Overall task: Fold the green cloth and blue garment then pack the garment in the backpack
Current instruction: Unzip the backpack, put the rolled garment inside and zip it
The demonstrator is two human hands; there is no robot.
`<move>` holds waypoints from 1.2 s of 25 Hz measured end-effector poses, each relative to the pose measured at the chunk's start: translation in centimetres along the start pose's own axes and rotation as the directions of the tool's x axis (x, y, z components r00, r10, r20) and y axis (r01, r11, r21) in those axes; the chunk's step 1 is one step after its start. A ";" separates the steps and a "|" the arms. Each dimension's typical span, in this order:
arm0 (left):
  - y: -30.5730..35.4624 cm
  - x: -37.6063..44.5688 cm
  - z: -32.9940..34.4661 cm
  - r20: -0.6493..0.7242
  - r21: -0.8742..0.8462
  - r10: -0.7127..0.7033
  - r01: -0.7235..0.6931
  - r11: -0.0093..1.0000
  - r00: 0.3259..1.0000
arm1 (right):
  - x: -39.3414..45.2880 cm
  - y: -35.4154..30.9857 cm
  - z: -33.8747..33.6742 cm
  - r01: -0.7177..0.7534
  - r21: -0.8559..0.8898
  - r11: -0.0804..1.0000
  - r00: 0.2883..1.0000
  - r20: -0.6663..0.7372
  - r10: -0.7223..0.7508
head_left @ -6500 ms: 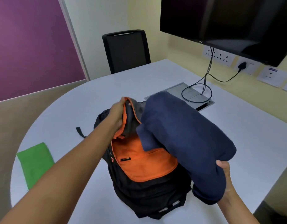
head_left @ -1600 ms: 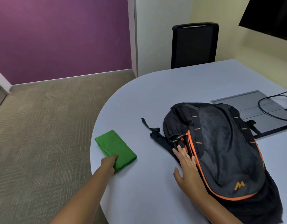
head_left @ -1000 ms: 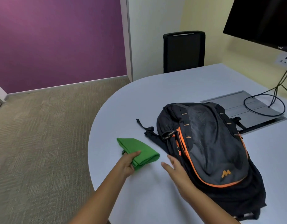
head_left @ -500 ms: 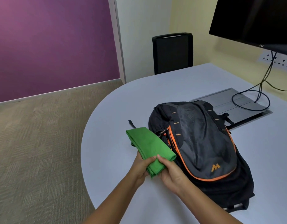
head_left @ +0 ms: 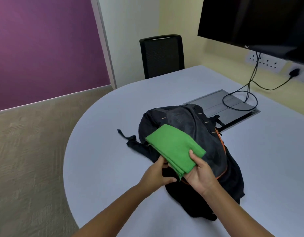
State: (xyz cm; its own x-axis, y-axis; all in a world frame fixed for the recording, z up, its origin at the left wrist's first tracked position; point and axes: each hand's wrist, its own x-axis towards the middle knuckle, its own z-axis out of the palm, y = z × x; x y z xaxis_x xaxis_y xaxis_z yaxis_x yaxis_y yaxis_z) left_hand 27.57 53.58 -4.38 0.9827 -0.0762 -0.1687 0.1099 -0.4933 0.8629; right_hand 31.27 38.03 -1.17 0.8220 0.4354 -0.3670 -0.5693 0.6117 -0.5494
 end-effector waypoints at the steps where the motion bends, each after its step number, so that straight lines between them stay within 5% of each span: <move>1: 0.6 0.6 1.0 -0.022 0.074 0.047 -0.046 0.996 0.999 | -0.4 -1.2 -0.6 0.035 0.018 0.999 0.999 -0.010 -0.035; 3: 1.2 1.7 3.5 0.065 0.309 0.165 -0.177 0.934 0.984 | -1.1 -3.5 -1.7 0.117 0.051 0.992 0.993 -0.025 -0.116; 6: 1.4 3.4 7.3 0.370 0.658 0.252 -0.444 0.608 0.894 | -2.7 -6.7 -3.2 0.200 0.055 0.978 0.980 -0.016 -0.199; 11: 1.0 6.0 10.4 0.376 0.834 0.182 -0.418 0.360 0.908 | -4.7 -11.2 -6.1 0.233 0.104 0.967 0.972 -0.020 -0.232; 17: 0.6 7.1 11.0 0.347 0.879 0.214 -0.396 0.267 0.913 | -5.7 -13.9 -9.8 0.235 0.094 0.967 0.969 -0.094 -0.227; 19: 1.9 7.3 11.3 0.321 0.873 0.188 -0.367 0.323 0.928 | -5.9 -14.7 -10.7 0.227 0.090 0.970 0.970 -0.107 -0.218; 22: 5.1 8.3 11.4 0.168 0.745 0.074 -0.176 0.643 0.983 | -6.5 -16.2 -11.8 0.225 0.079 0.971 0.971 -0.103 -0.216; 25: 8.5 10.2 9.0 -0.215 0.149 -0.004 0.037 0.988 0.977 | -7.6 -17.9 -12.8 0.183 0.041 0.982 0.980 -0.085 -0.179; 27: 11.7 11.3 6.4 -0.326 -0.251 -0.121 0.037 0.967 0.938 | -7.8 -18.8 -13.7 0.110 0.022 0.994 0.993 -0.052 -0.109; 30: 17.1 12.8 2.3 -0.495 -0.468 -0.187 -0.079 0.880 0.849 | -6.9 -18.4 -14.5 -0.033 -0.019 0.999 0.999 0.007 0.033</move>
State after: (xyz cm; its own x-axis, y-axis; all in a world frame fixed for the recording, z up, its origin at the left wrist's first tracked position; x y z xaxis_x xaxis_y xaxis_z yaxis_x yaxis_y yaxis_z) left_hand 41.71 42.19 7.17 0.8871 0.4564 -0.0691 0.0890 -0.0223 0.9958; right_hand 36.27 14.17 0.60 0.8028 0.4599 -0.3794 -0.5953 0.5844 -0.5514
